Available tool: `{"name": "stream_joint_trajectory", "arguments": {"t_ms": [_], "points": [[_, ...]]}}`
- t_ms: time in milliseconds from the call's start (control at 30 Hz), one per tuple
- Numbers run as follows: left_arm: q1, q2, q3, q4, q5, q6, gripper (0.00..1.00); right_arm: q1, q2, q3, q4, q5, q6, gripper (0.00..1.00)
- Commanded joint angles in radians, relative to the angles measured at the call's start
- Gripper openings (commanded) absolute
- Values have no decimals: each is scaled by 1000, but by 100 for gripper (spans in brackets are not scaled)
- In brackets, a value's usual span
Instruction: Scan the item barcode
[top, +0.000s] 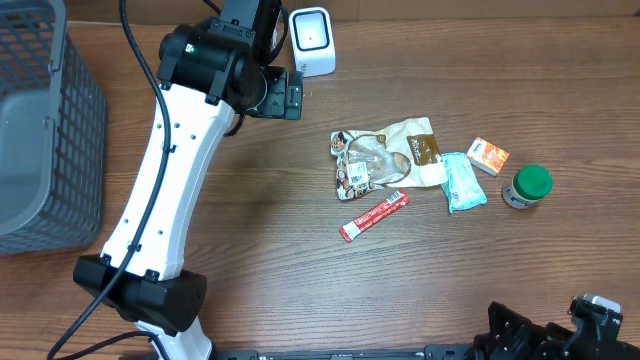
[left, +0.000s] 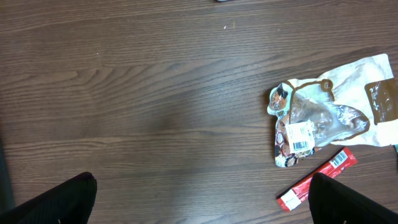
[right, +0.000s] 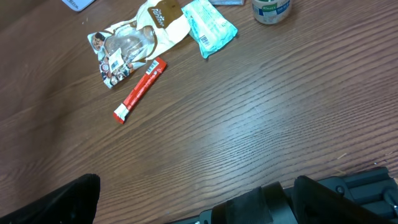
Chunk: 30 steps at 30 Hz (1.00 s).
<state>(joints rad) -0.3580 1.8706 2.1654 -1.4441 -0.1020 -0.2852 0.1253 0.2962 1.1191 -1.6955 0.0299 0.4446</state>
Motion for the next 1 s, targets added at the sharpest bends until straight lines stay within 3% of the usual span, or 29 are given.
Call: {"name": "stream_joint_trajectory", "arguments": {"t_ms": [0,333,700,967], "points": [[-2,8,3,2,-10,-10,100,5,-11,-3,2,-2,4,100],[-2,8,3,2,-10,-10,100,5,-25,-3,69,-43,-18,100],[-2,8,3,2,-10,-10,100,64,-112,-24,645,-13,-66,100],[-2,8,3,2,-10,-11,100,64,-175,-269,1238,-113,-426,100]]}}
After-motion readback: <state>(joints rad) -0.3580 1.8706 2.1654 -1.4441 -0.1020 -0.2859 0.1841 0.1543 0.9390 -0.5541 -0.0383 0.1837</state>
